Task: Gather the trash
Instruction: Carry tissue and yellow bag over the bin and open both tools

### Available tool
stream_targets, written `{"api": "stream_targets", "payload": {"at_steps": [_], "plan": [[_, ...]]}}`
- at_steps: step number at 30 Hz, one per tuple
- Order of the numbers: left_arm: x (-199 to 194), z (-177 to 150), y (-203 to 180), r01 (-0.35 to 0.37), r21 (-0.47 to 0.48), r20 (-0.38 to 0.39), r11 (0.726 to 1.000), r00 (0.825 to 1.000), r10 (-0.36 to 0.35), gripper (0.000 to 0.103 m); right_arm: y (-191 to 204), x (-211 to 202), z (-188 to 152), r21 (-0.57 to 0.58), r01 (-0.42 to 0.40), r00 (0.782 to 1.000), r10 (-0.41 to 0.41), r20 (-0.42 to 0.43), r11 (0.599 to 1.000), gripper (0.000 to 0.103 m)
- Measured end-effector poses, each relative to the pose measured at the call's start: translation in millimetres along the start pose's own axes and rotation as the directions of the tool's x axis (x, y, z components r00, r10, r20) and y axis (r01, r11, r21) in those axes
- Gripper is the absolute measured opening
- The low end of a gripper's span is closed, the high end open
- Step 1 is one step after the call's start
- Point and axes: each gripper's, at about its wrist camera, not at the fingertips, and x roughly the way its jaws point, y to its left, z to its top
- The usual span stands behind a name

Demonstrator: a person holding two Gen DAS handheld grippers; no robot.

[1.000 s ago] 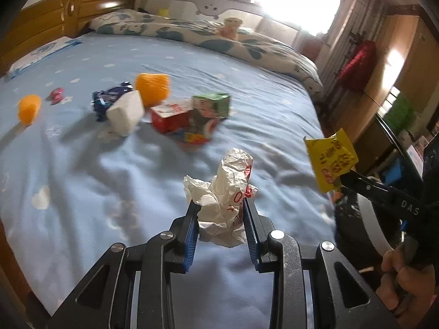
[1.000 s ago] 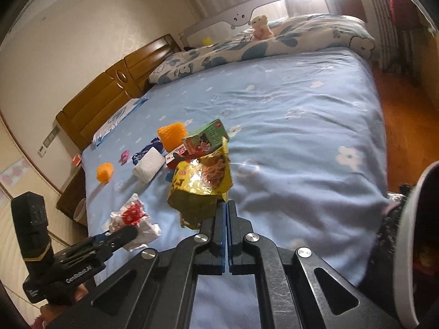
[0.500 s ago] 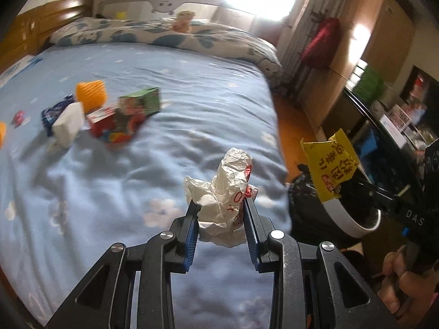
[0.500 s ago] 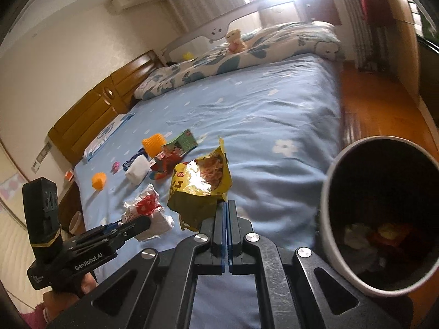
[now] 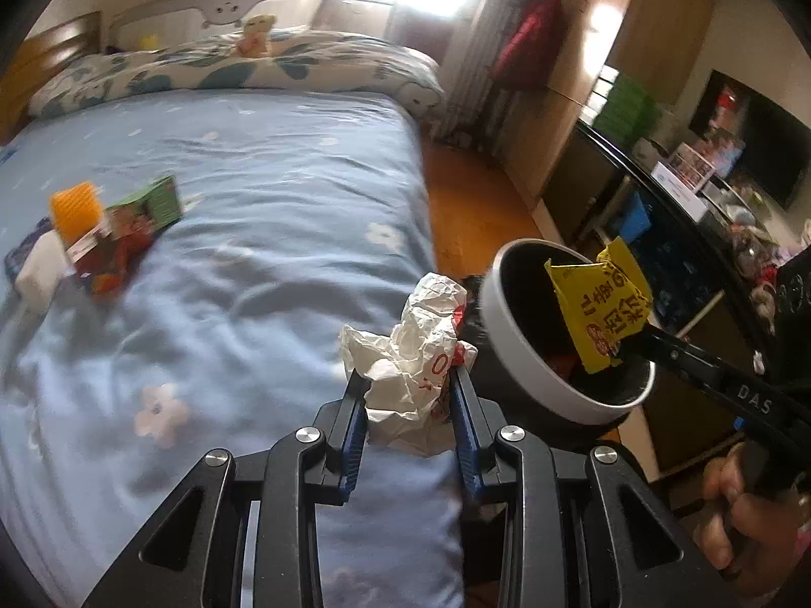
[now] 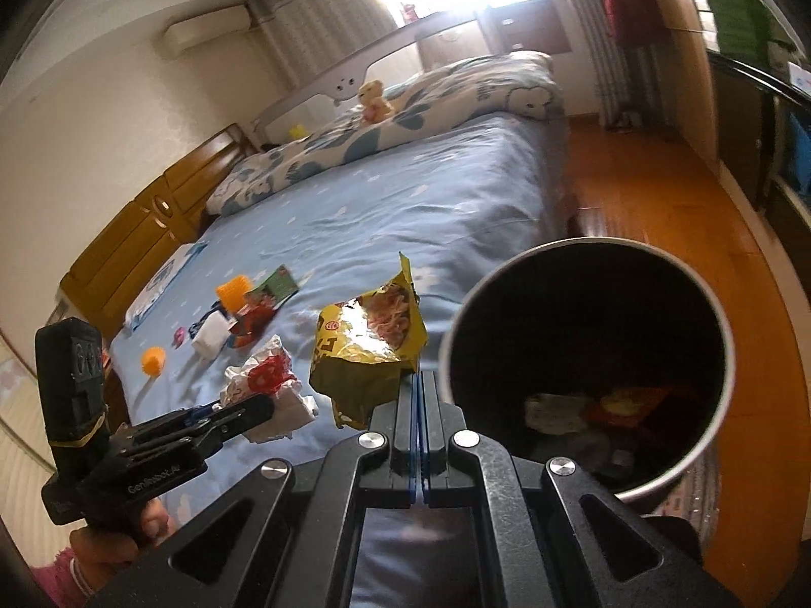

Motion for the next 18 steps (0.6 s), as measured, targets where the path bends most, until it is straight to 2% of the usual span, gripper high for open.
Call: {"api": "stream_targets", "payload": {"at_steps": [9, 18], "plan": [[31.3, 16.1, -35.7, 0.047, 0.073, -0.031, 0.996, 0.998, -0.045, 0.03, -41.4, -15.4, -0.5, 0.045, 0.083, 0.997, -0.083, 0.004, 0.996, 0.0], [62.8, 37.5, -58.4, 0.072, 0.115, -0.048, 0.991, 0.997, -0.066, 0.03, -70.6, -19.9, 3.3, 0.082, 0.127, 0.992, -0.128, 0.002, 0.988, 0.0]]}}
